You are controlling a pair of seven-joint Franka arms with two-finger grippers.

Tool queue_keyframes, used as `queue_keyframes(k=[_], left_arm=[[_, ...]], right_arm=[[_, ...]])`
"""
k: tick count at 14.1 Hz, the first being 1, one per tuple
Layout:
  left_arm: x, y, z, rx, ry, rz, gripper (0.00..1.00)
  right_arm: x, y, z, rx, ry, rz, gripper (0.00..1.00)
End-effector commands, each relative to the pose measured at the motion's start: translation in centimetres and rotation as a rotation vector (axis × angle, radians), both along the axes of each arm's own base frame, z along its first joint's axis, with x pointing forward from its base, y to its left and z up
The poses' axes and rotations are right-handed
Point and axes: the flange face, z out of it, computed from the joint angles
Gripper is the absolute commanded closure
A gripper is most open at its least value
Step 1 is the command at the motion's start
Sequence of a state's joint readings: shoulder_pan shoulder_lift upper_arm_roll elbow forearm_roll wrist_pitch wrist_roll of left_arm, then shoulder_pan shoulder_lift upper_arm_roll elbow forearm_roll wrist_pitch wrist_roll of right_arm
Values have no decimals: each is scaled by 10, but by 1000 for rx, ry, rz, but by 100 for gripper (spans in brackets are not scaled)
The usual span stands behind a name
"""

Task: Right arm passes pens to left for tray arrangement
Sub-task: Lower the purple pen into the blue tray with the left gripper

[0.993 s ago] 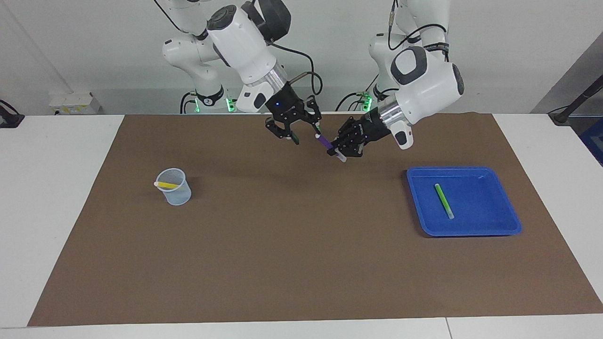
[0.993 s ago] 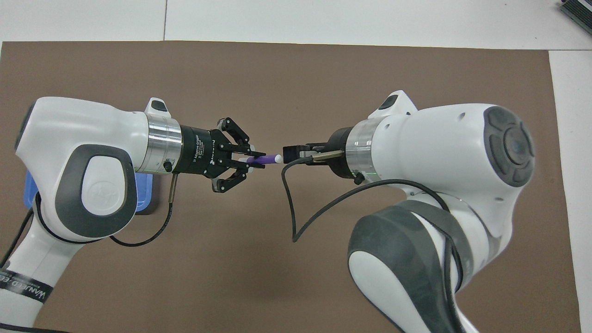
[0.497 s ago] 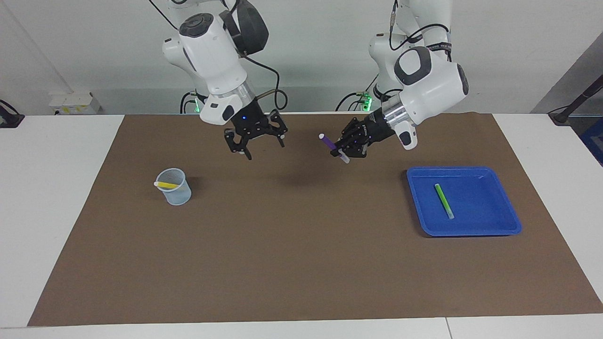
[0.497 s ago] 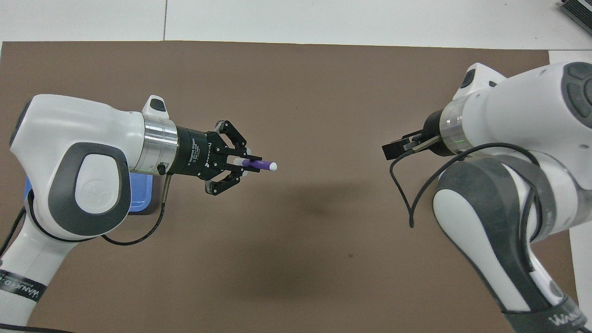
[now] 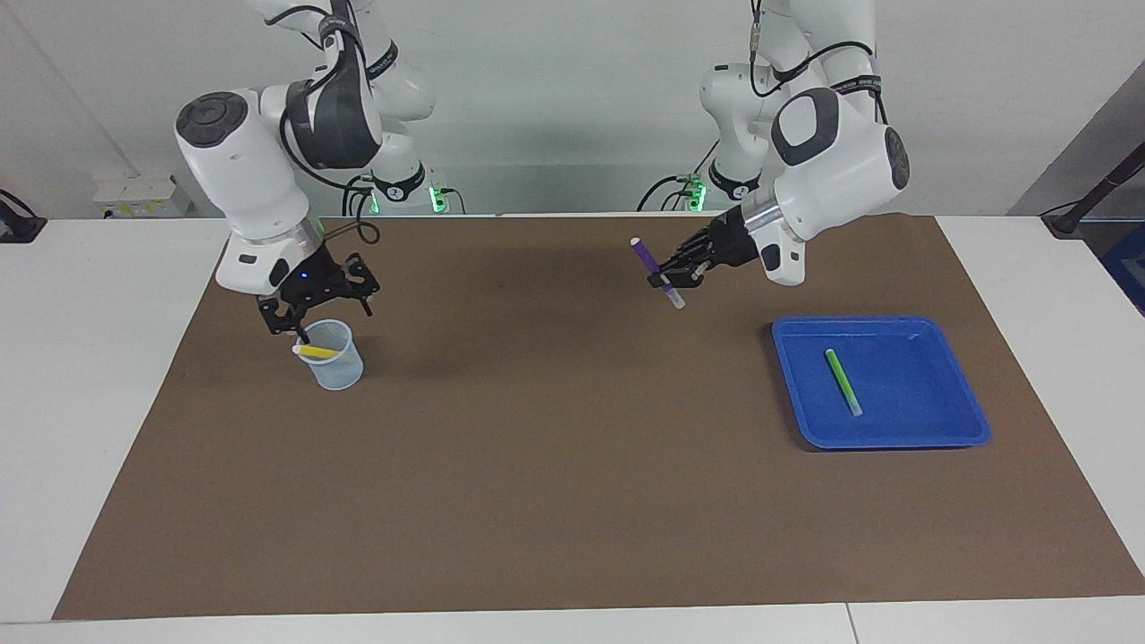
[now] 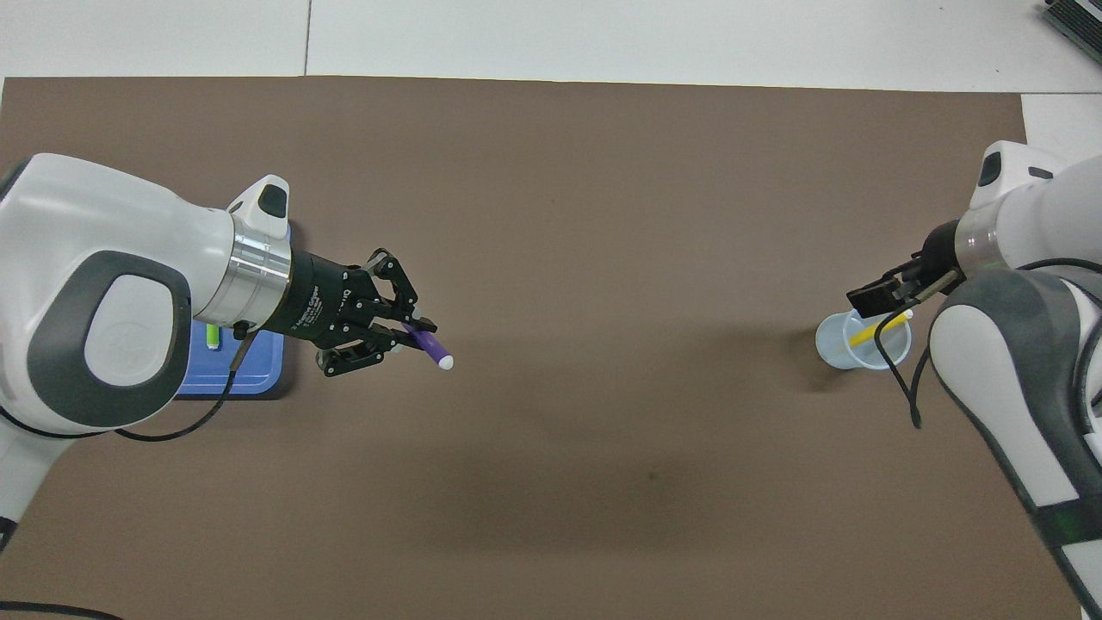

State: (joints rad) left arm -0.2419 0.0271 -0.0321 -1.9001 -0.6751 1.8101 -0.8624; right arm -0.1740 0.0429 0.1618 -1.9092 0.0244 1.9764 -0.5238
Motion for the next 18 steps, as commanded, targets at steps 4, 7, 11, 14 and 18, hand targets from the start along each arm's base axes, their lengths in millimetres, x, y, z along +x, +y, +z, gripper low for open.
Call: queue_keyframes(k=[4, 7, 11, 14, 18], left_arm=[[6, 69, -1, 203, -181, -408, 100], [17, 114, -2, 288, -260, -560, 100], [30, 182, -3, 382, -341, -700, 100], [34, 231, -8, 422, -371, -784, 100], [43, 268, -39, 453, -404, -821, 100]], right_arm=[[-20, -46, -43, -16, 24, 38, 14], [-23, -61, -58, -13, 33, 23, 28], [-21, -74, -84, 15, 60, -22, 35], [-20, -70, -84, 16, 58, -47, 41], [-19, -66, -85, 42, 63, -147, 48]])
